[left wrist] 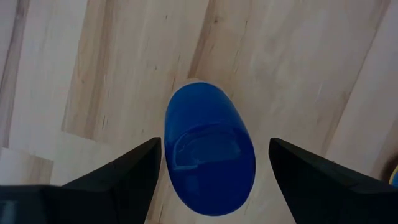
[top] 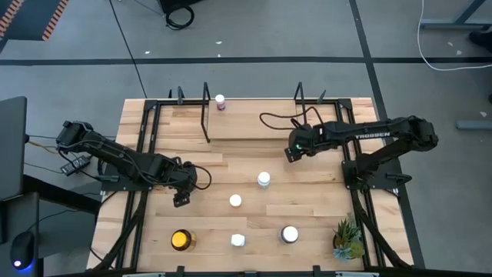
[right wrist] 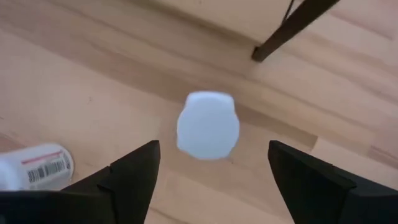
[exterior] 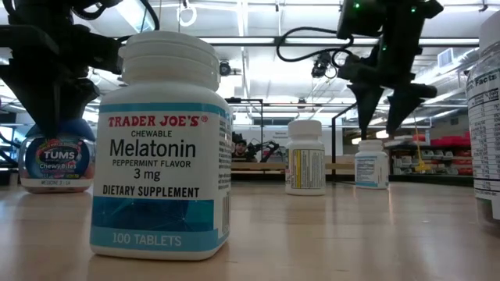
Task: Pick and place medicine bottles onto shelf by color
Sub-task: Put the top right white pill bottle on the shelf
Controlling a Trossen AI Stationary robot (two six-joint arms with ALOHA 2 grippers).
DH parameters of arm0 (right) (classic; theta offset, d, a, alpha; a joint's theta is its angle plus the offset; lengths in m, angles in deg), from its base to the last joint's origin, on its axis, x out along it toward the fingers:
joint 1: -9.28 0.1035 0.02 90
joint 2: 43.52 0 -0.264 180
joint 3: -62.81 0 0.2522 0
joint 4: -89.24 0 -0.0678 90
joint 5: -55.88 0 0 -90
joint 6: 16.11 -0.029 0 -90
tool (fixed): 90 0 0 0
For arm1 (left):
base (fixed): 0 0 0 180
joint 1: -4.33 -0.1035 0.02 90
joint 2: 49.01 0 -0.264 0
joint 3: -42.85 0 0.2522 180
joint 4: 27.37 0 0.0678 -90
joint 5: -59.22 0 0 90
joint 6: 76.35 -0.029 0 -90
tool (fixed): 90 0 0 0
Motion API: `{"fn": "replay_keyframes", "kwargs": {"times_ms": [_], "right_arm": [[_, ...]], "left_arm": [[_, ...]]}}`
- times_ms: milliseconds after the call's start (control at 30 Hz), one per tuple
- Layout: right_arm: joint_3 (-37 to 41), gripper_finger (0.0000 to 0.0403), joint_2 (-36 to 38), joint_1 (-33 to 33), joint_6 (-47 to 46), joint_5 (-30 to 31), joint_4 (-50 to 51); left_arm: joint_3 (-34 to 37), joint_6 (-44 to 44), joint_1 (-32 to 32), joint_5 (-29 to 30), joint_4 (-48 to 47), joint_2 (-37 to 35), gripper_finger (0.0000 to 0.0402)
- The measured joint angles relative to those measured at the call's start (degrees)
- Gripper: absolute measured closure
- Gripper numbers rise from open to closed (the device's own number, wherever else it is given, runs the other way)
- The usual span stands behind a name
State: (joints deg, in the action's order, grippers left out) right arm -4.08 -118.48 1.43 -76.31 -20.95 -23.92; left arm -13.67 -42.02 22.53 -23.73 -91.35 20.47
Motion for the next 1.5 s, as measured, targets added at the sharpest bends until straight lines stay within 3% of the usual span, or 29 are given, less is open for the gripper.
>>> {"fn": "replay_keyframes", "kwargs": {"times_ms": [467,867,1500], "right_arm": [[7.4,0.0095,0.0,-1.9,-3.3,-2.4,-7.6],[7.6,0.0095,0.0,-1.0,-2.2,0.9,-13.8],[7.6,0.0095,-0.4,-1.0,-3.7,0.7,-11.9]], "left_arm": [[0.0,1.0,0.0,0.0,0.0,0.0,0.0099],[0.0,1.4,0.0,0.0,0.0,0.0,0.0099],[0.0,1.5,0.0,0.0,0.0,0.0,0.0099]]}}
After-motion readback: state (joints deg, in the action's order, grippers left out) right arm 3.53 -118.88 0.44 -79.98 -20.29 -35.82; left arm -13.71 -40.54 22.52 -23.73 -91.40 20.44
